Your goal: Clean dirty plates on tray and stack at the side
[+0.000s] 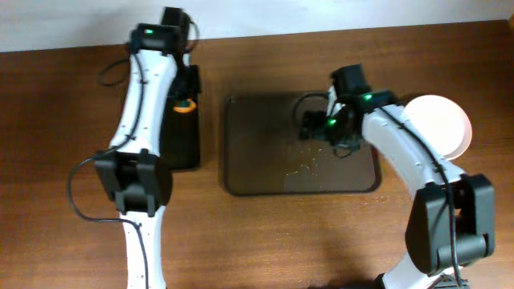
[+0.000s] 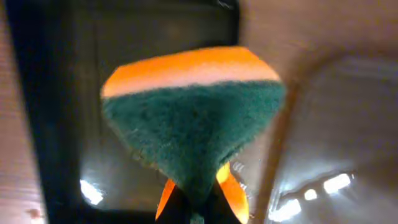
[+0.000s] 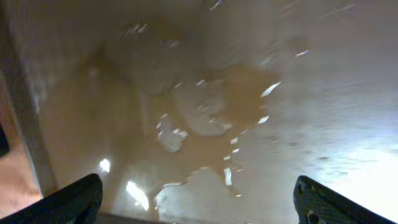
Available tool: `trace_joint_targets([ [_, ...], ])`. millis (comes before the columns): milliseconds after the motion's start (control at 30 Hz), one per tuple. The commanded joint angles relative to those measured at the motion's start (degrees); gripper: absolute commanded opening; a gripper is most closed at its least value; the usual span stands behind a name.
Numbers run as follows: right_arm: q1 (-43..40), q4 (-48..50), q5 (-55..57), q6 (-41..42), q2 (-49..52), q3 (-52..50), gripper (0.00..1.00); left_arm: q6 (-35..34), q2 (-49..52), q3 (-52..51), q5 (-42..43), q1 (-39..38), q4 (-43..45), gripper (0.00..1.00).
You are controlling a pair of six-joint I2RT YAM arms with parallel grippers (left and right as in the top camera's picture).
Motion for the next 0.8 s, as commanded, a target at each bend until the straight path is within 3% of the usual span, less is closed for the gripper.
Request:
trace_joint_targets([
  [0,3.26,3.30,1.20,-0.37,-0.55,-2.93,0.98,0.90,0.74,-5.51,-1.84,5.73,2.97,0.00],
  [200,3.67,4.72,1.18,-0.37,-0.55,-3.56,0.98,1.01,0.85,-18.10,-0.50,8.98,10.80,0.00],
  [300,3.67,4.72,1.18,-0.37,-0.55,-3.56,0.98,8.20,0.85,-20.59,10.36,8.70,14.34,0.00],
  [400,3.67,4.72,1.18,-0.37,-0.55,-3.56,0.98,8.17,0.96,-20.59,10.88,8.72,14.51,0.25],
  [433,3.67,4.72,1.18,-0.37,-0.55,-3.56,0.98,8.17,0.96,-20.59,10.86,8.72,14.62,0.54],
  [467,3.67,4.72,1.18,-0.37,-0.55,-3.56,0.98,8.15,0.96,-20.59,10.88,8.72,14.73,0.62],
  [500,3.67,4.72,1.18,-0.37,-0.55,-3.56,0.98,8.15,0.94,-20.48,10.86,8.72,14.71,0.63],
  [567,3.67,4.72,1.18,-0.37,-0.55,-3.56,0.98,8.28,0.81,-17.88,10.82,8.72,13.33,0.62],
  [600,3.67,4.72,1.18,-0.37,-0.55,-3.56,0.98,8.59,0.59,-14.93,10.86,8.72,11.87,0.50],
  [633,3.67,4.74,1.18,-0.37,-0.55,-3.56,0.98,8.59,0.50,-12.39,10.88,8.70,10.62,0.36],
  [667,3.67,4.76,1.18,-0.37,-0.55,-3.56,0.98,8.57,0.50,-10.01,10.86,8.59,9.64,0.03],
  [767,3.67,4.74,1.18,-0.37,-0.52,-3.56,0.98,8.57,1.55,-11.39,10.84,8.57,10.62,0.00],
])
